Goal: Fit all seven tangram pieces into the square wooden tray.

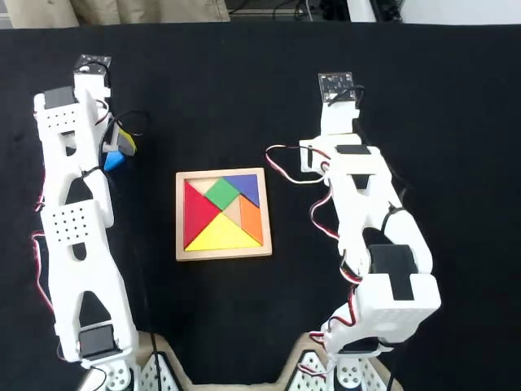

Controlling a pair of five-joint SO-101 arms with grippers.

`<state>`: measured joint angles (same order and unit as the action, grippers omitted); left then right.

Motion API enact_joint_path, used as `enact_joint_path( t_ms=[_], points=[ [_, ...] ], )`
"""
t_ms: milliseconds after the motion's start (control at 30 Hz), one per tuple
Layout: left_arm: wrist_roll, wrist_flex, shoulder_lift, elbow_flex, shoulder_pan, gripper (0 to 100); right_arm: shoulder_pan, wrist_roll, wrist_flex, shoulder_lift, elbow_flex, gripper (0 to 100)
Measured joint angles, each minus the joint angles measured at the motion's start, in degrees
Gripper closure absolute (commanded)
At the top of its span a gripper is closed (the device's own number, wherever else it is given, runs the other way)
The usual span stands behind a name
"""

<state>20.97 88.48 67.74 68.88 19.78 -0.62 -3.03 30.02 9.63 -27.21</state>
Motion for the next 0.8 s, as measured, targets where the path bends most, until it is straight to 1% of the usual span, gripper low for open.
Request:
enact_joint_path(
  t_ms=[67,200,267,667,800],
  points=[
    [1.6,1.1,0.0,0.1,0.0,72,0.0,0.0,0.0,0.0,0.0,98.7],
    [2.7,1.8,0.0,0.2,0.0,79,0.0,0.0,0.0,0.0,0.0,98.7],
    [2.8,1.8,0.0,0.2,-0.4,80,0.0,0.0,0.0,0.0,0.0,98.7],
    [2.9,2.4,0.0,0.3,-0.6,81,0.0,0.0,0.0,0.0,0.0,98.7],
    [2.9,4.3,0.0,0.4,-1.0,81,0.0,0.0,0.0,0.0,0.0,98.7]
  ],
)
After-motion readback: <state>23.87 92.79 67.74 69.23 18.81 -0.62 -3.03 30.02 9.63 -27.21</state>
